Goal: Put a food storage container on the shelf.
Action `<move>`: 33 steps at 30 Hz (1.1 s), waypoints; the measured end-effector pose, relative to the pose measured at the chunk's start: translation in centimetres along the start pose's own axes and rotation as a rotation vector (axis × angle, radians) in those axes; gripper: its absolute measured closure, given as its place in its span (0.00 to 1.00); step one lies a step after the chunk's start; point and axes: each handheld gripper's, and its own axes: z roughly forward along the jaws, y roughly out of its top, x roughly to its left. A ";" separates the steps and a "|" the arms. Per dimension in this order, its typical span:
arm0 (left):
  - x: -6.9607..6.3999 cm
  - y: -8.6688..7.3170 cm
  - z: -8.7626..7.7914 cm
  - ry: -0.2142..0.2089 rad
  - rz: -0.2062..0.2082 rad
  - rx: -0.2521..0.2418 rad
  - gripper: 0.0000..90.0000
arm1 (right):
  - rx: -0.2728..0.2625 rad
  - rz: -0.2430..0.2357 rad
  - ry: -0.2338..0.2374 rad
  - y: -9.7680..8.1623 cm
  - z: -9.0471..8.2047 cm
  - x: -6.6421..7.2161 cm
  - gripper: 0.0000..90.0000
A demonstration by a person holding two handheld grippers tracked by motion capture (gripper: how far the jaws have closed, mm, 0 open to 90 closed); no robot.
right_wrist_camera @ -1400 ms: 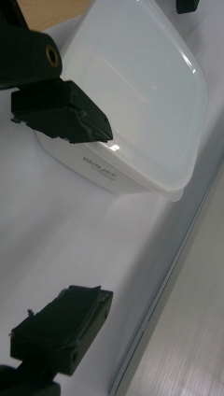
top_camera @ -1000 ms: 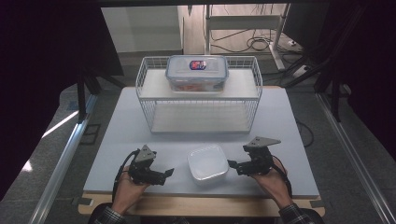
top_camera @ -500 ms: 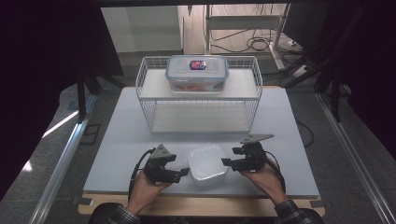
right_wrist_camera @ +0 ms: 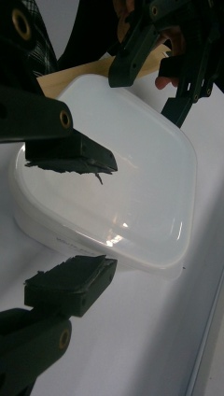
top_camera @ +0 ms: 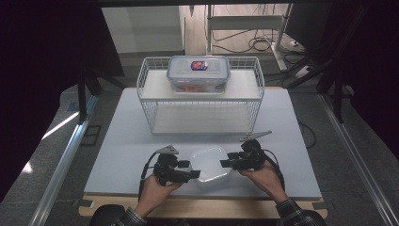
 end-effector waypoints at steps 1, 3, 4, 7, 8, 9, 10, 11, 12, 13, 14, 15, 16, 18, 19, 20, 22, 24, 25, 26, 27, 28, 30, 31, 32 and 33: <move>-0.1 0.1 0.0 0.006 -0.004 0.006 0.32 | 0.007 0.005 -0.003 0.0 -0.1 0.1 0.54; -0.2 0.1 -0.1 0.000 -0.025 0.015 0.36 | 0.025 0.029 -0.012 0.1 -0.3 0.2 0.57; -0.3 0.2 -0.1 -0.001 -0.030 0.018 0.38 | 0.028 0.031 -0.012 0.1 -0.4 0.2 0.57; -0.6 0.5 -0.1 0.017 -0.029 0.030 0.43 | 0.041 0.075 -0.014 0.0 -0.8 0.2 0.63; -0.7 0.7 -0.1 0.027 -0.021 0.038 0.44 | 0.042 0.089 -0.014 -0.1 -0.9 0.2 0.65; -0.7 0.8 -0.1 0.029 -0.021 0.039 0.46 | 0.042 0.106 -0.017 -0.2 -1.2 0.3 0.67; -0.6 0.9 -0.1 0.028 -0.021 0.041 0.46 | 0.040 0.115 -0.019 -0.2 -1.3 0.3 0.68; -0.5 1.1 -0.1 0.032 -0.013 0.041 0.48 | 0.036 0.124 -0.019 -0.3 -1.4 0.3 0.70; -0.4 1.3 -0.2 0.043 -0.006 0.033 0.51 | 0.024 0.131 -0.023 -0.3 -1.6 0.3 0.74; -0.4 1.5 -0.4 0.057 0.006 0.023 0.54 | 0.012 0.135 -0.024 -0.4 -1.7 0.3 0.76; -0.3 1.7 -0.5 0.067 0.015 0.021 0.56 | -0.001 0.140 -0.025 -0.3 -1.8 0.3 0.79; -0.2 1.8 -0.6 0.072 0.023 0.017 0.58 | -0.015 0.142 -0.025 -0.2 -1.9 0.3 0.82; -0.1 2.0 -0.6 0.079 0.031 0.008 0.60 | -0.022 0.134 -0.033 -0.1 -2.0 0.4 0.85; 0.2 2.1 -0.6 0.074 0.048 0.000 0.61 | -0.027 0.127 -0.038 0.1 -2.1 0.6 0.85; 0.3 2.0 -0.6 0.069 0.045 -0.004 0.61 | -0.028 0.119 -0.046 0.3 -2.1 0.8 0.84; 0.3 1.9 -0.6 0.066 0.043 -0.008 0.61 | -0.028 0.115 -0.049 0.3 -2.1 0.8 0.83; 0.1 1.8 -0.6 0.075 0.056 -0.011 0.61 | -0.033 0.124 -0.042 0.2 -2.1 0.8 0.80; -0.2 1.7 -0.6 0.080 0.074 -0.015 0.63 | -0.024 0.132 -0.041 0.0 -2.0 0.7 0.72; -0.4 1.6 -0.6 0.084 0.086 -0.019 0.65 | -0.013 0.137 -0.035 -0.2 -1.8 0.6 0.67; -0.6 1.6 -0.7 0.091 0.088 -0.020 0.66 | -0.008 0.171 -0.004 -0.5 -1.6 0.5 0.65; -0.6 1.5 -0.7 0.093 0.090 -0.021 0.66 | -0.018 0.184 0.004 -0.6 -1.6 0.4 0.66; -0.6 1.4 -0.7 0.093 0.091 -0.024 0.66 | -0.019 0.187 0.008 -0.7 -1.6 0.4 0.67; -0.5 1.2 -0.9 0.081 0.085 -0.025 0.67 | -0.019 0.196 0.004 -0.8 -1.8 0.7 0.69; -0.5 1.1 -0.9 0.081 0.086 -0.024 0.67 | -0.014 0.200 0.003 -1.0 -1.8 0.9 0.70; -0.6 1.0 -1.0 0.084 0.087 -0.023 0.67 | -0.011 0.204 0.004 -1.1 -1.8 1.0 0.70; -0.5 0.9 -1.0 0.086 0.085 -0.026 0.66 | -0.004 0.208 0.008 -1.4 -1.7 1.1 0.71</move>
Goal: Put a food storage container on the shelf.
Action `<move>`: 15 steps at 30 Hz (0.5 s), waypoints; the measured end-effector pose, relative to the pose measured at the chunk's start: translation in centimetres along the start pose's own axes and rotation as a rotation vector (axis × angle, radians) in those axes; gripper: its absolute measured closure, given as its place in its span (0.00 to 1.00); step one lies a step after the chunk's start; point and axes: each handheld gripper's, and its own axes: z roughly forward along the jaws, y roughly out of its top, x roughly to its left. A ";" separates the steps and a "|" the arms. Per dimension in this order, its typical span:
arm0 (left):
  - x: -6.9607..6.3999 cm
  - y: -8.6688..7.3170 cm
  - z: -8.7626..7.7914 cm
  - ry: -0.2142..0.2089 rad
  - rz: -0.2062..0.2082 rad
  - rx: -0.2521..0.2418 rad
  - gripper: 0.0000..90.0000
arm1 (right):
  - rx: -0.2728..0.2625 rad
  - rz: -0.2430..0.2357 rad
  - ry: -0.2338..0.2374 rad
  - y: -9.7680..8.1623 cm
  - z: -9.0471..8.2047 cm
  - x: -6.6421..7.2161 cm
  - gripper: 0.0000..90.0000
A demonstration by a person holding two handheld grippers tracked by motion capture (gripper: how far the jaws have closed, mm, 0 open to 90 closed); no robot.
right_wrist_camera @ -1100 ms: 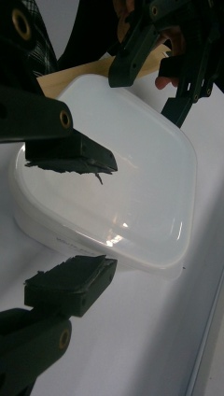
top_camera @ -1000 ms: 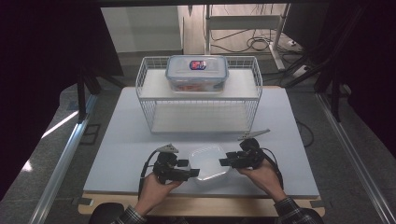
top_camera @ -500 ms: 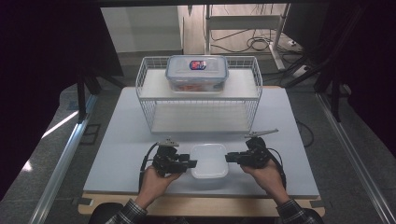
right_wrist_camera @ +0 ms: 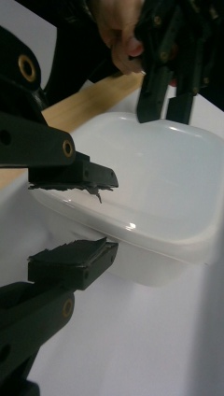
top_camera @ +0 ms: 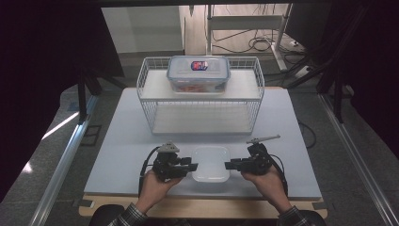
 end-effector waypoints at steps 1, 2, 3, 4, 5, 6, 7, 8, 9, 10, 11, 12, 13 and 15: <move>0.1 -0.1 0.0 -0.002 -0.004 -0.002 0.65 | 0.003 0.000 0.001 -0.3 0.1 0.0 0.71; 0.1 -0.1 0.0 -0.005 -0.007 -0.002 0.65 | -0.005 0.003 0.002 -0.5 0.1 0.1 0.72; 0.3 -0.1 0.0 -0.011 -0.018 0.003 0.64 | -0.010 0.005 0.002 -0.6 0.1 0.1 0.74; 0.4 -0.1 0.0 -0.017 -0.026 0.008 0.63 | -0.014 0.004 0.005 -0.6 0.0 0.0 0.78; 0.5 -0.1 0.0 -0.025 -0.034 0.012 0.63 | -0.012 0.003 0.010 -0.5 -0.1 0.0 0.78; 0.5 -0.1 0.1 -0.028 -0.036 0.013 0.61 | -0.012 -0.001 0.008 -0.5 -0.1 0.1 0.78; 0.6 -0.2 0.1 -0.029 -0.038 0.013 0.60 | -0.011 -0.003 0.005 -0.4 0.0 0.1 0.78; 0.6 -0.2 0.1 -0.035 -0.048 0.021 0.58 | -0.012 -0.004 0.002 -0.4 0.0 0.1 0.78; 0.7 -0.2 0.2 -0.044 -0.059 0.028 0.56 | -0.014 -0.003 0.003 -0.4 0.0 0.1 0.79; 0.8 -0.2 0.2 -0.047 -0.063 0.027 0.55 | -0.013 -0.005 0.002 -0.4 0.1 0.1 0.79; 0.9 -0.2 0.2 -0.052 -0.071 0.026 0.55 | -0.014 -0.004 0.003 -0.4 0.1 0.1 0.79; 0.9 -0.3 0.2 -0.059 -0.083 0.027 0.55 | -0.017 -0.003 0.003 -0.4 0.1 0.1 0.79; 0.9 -0.3 0.2 -0.060 -0.089 0.029 0.56 | -0.016 -0.005 0.001 -0.4 0.0 0.2 0.79; 0.7 -0.3 0.0 -0.048 -0.085 0.015 0.63 | -0.012 -0.006 -0.001 -0.4 0.0 0.2 0.78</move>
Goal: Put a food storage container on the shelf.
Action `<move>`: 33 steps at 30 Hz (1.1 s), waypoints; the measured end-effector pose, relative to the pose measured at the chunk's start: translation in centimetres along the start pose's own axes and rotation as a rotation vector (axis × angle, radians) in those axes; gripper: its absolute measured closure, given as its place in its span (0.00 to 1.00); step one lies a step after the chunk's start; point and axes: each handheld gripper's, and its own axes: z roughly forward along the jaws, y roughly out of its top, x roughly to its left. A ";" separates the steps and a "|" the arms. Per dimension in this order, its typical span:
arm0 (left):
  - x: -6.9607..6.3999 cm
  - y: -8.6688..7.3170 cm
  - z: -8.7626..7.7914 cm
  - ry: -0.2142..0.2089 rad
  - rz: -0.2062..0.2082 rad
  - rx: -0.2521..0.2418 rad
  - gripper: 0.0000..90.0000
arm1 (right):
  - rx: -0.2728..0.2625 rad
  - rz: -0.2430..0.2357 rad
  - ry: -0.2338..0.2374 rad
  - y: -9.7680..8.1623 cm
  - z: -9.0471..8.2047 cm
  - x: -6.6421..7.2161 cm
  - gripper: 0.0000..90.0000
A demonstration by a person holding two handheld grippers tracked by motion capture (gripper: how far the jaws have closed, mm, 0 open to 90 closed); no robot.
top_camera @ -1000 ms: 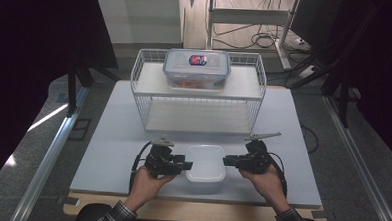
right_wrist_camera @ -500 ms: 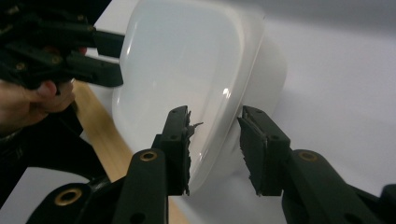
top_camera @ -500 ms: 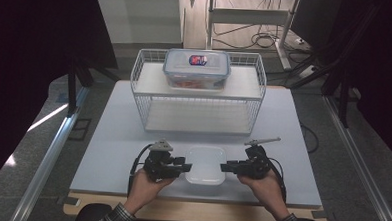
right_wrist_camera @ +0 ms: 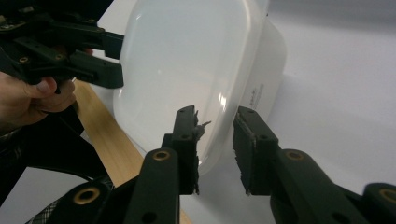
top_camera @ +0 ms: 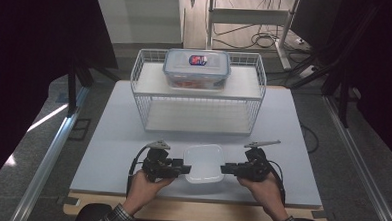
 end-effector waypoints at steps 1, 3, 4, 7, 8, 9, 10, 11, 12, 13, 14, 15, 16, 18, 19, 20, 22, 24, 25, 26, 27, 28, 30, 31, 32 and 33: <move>-0.1 0.0 -0.1 0.009 0.001 -0.004 0.66 | 0.002 0.001 0.005 0.1 0.0 -0.1 0.77; -0.1 0.2 0.0 0.008 -0.006 -0.001 0.67 | 0.003 0.013 0.010 0.3 0.1 -0.4 0.77; -0.1 0.2 0.0 0.005 -0.011 -0.003 0.67 | 0.002 0.017 0.015 0.4 0.2 -0.6 0.77; 0.1 0.3 -0.1 0.011 -0.034 -0.017 0.71 | -0.013 0.061 0.018 0.6 0.2 -0.9 0.80; 0.1 0.4 -0.2 0.017 -0.038 -0.024 0.73 | -0.018 0.063 0.015 0.6 0.2 -0.9 0.82; 0.1 0.4 -0.3 0.029 -0.039 -0.037 0.75 | -0.023 0.069 0.016 0.7 0.2 -0.9 0.84; 0.1 0.5 -0.4 0.047 -0.040 -0.048 0.79 | -0.033 0.071 0.015 0.7 0.1 -0.9 0.87; 0.2 0.6 -0.5 0.056 -0.041 -0.051 0.83 | -0.040 0.067 0.015 0.7 0.1 -0.8 0.88; 0.4 0.6 -0.4 0.047 -0.062 -0.055 0.84 | -0.040 0.049 0.005 0.7 0.1 -0.7 0.88; 0.5 0.6 -0.4 0.045 -0.068 -0.058 0.84 | -0.051 0.034 -0.022 0.7 0.2 -0.3 0.88; 0.6 0.6 -0.4 0.049 -0.077 -0.064 0.84 | -0.054 0.030 -0.025 0.8 0.3 -0.3 0.88; 0.7 0.5 -0.5 0.055 -0.082 -0.068 0.85 | -0.061 0.022 -0.031 0.8 0.3 -0.2 0.89; 0.7 0.6 -0.5 0.071 -0.077 -0.071 0.85 | -0.067 0.013 -0.038 0.9 0.4 -0.1 0.88; 0.7 0.8 -0.9 0.083 -0.071 -0.084 0.87 | -0.066 -0.011 -0.050 1.0 0.6 0.3 0.88; 0.8 0.9 -1.1 0.082 -0.068 -0.090 0.87 | -0.074 -0.022 -0.054 1.1 0.7 0.5 0.88; 0.7 1.1 -1.4 0.082 -0.063 -0.099 0.87 | -0.081 -0.026 -0.052 1.2 0.6 0.6 0.88; 0.6 1.4 -1.9 0.089 -0.051 -0.110 0.87 | -0.096 -0.036 -0.047 1.5 0.5 0.9 0.88; 0.5 1.9 -2.3 0.100 -0.041 -0.120 0.87 | -0.112 -0.053 -0.052 2.0 0.3 1.2 0.88; 0.5 2.2 -2.6 0.102 -0.035 -0.126 0.87 | -0.118 -0.064 -0.057 2.3 0.2 1.4 0.88; 0.4 2.5 -2.8 0.104 -0.032 -0.135 0.87 | -0.128 -0.074 -0.059 2.6 0.1 1.6 0.88; 0.4 2.8 -3.0 0.107 -0.028 -0.140 0.87 | -0.138 -0.083 -0.061 2.8 0.0 1.8 0.88; 0.3 3.1 -3.2 0.112 -0.020 -0.145 0.87 | -0.144 -0.093 -0.065 3.1 -0.2 2.0 0.88; 0.1 3.7 -3.6 0.116 -0.011 -0.156 0.87 | -0.159 -0.112 -0.072 3.7 -0.5 2.3 0.88; 0.0 4.0 -3.9 0.121 -0.003 -0.162 0.87 | -0.166 -0.121 -0.075 4.0 -0.7 2.5 0.88; -0.1 4.3 -4.1 0.124 0.002 -0.167 0.87 | -0.173 -0.127 -0.078 4.3 -0.9 2.7 0.88; -0.2 4.6 -4.3 0.126 0.007 -0.174 0.87 | -0.180 -0.134 -0.080 4.6 -1.1 2.9 0.88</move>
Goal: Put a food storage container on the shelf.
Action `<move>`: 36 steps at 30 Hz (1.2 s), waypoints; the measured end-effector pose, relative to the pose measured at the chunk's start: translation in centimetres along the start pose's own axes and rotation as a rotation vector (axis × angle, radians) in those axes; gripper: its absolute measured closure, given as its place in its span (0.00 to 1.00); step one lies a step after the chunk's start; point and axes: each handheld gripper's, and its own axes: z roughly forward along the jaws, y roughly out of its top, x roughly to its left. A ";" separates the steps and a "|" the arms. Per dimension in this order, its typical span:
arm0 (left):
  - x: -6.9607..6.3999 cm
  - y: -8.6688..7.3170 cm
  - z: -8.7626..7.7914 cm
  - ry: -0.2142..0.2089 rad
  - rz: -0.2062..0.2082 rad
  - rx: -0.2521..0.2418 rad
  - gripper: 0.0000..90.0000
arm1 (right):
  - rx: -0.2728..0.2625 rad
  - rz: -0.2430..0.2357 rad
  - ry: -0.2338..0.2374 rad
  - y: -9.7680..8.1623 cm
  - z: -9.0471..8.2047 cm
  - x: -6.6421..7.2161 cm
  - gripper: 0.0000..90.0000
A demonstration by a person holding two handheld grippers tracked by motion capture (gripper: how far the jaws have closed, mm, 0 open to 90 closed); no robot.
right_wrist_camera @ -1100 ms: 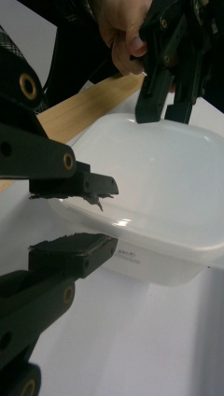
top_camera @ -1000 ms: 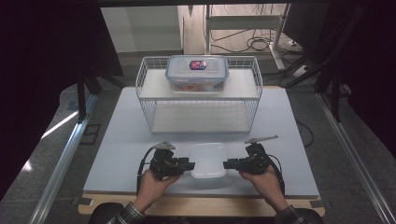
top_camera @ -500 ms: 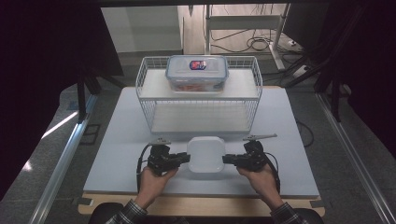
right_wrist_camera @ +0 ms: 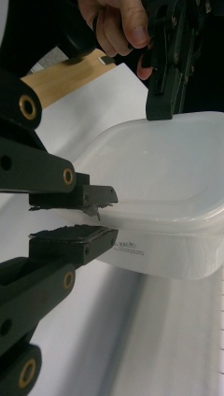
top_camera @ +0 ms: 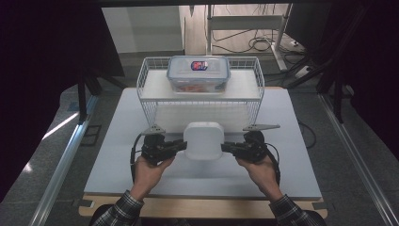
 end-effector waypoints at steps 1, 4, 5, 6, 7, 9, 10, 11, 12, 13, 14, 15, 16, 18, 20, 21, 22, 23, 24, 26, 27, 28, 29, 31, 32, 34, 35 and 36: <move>0.0 0.2 -0.1 0.002 0.003 -0.004 0.87 | -0.008 -0.008 -0.002 0.3 -0.1 0.1 0.88; -0.2 1.3 -0.7 0.008 0.019 -0.021 0.87 | -0.026 -0.027 -0.008 1.3 -0.6 0.5 0.88; -0.3 1.6 -0.9 0.011 0.023 -0.026 0.87 | -0.032 -0.033 -0.010 1.6 -0.7 0.6 0.88; -0.4 1.9 -1.0 0.013 0.027 -0.031 0.87 | -0.037 -0.038 -0.011 1.9 -0.8 0.7 0.88; -0.4 2.2 -1.1 0.017 0.034 -0.035 0.87 | -0.043 -0.047 -0.013 2.2 -0.9 0.7 0.88; -0.6 2.9 -1.4 0.022 0.044 -0.047 0.87 | -0.051 -0.052 -0.017 2.8 -1.1 0.9 0.88; -0.7 3.2 -1.6 0.025 0.051 -0.050 0.87 | -0.059 -0.059 -0.019 3.1 -1.2 1.0 0.88; -0.7 3.5 -1.8 0.027 0.056 -0.054 0.87 | -0.062 -0.058 -0.020 3.4 -1.3 1.1 0.88; -0.8 3.9 -2.0 0.030 0.061 -0.060 0.87 | -0.069 -0.064 -0.019 3.7 -1.4 1.1 0.88; -0.9 4.2 -2.2 0.032 0.065 -0.065 0.87 | -0.074 -0.066 -0.019 4.0 -1.5 1.2 0.88; -1.0 4.5 -2.3 0.033 0.069 -0.069 0.87 | -0.080 -0.070 -0.021 4.3 -1.6 1.2 0.88; -1.0 4.8 -2.5 0.036 0.074 -0.075 0.87 | -0.082 -0.072 -0.020 4.5 -1.6 1.3 0.88; -1.1 5.2 -2.8 0.035 0.083 -0.082 0.87 | -0.087 -0.073 -0.019 4.8 -1.7 1.3 0.88; -1.3 5.7 -3.2 0.040 0.091 -0.091 0.88 | -0.096 -0.078 -0.020 5.5 -1.9 1.5 0.88; -1.4 6.3 -3.5 0.045 0.098 -0.103 0.88 | -0.106 -0.081 -0.022 6.2 -2.0 1.7 0.88; -1.5 6.6 -3.7 0.047 0.102 -0.107 0.88 | -0.110 -0.085 -0.023 6.4 -2.1 1.8 0.88; -1.5 6.9 -3.9 0.049 0.105 -0.113 0.88 | -0.118 -0.094 -0.022 6.7 -2.2 1.9 0.88; -1.6 7.3 -4.2 0.052 0.109 -0.119 0.88 | -0.121 -0.097 -0.025 7.1 -2.3 2.0 0.88; -1.6 7.6 -4.4 0.054 0.112 -0.123 0.88 | -0.126 -0.105 -0.027 7.5 -2.4 2.2 0.88; -1.6 8.1 -4.7 0.056 0.114 -0.134 0.88 | -0.135 -0.119 -0.033 8.3 -2.6 2.5 0.88; -1.6 8.4 -4.9 0.056 0.115 -0.139 0.88 | -0.139 -0.122 -0.034 8.6 -2.7 2.6 0.88; -1.5 8.6 -5.0 0.057 0.116 -0.141 0.88 | -0.144 -0.128 -0.038 8.9 -2.8 2.8 0.88; -1.5 9.0 -5.1 0.057 0.113 -0.145 0.88 | -0.147 -0.133 -0.041 9.2 -2.9 2.9 0.88; -1.3 9.6 -5.3 0.058 0.115 -0.150 0.88 | -0.155 -0.142 -0.046 10.0 -3.0 3.1 0.88; -1.3 9.8 -5.3 0.059 0.113 -0.153 0.88 | -0.158 -0.145 -0.050 10.3 -3.0 3.2 0.87; -1.1 10.5 -5.5 0.063 0.113 -0.156 0.88 | -0.166 -0.148 -0.057 11.1 -3.1 3.3 0.87; -1.0 10.8 -5.5 0.062 0.110 -0.158 0.88 | -0.169 -0.151 -0.060 11.3 -3.1 3.3 0.87; -0.9 11.1 -5.6 0.061 0.109 -0.161 0.88 | -0.172 -0.152 -0.063 11.7 -3.1 3.4 0.87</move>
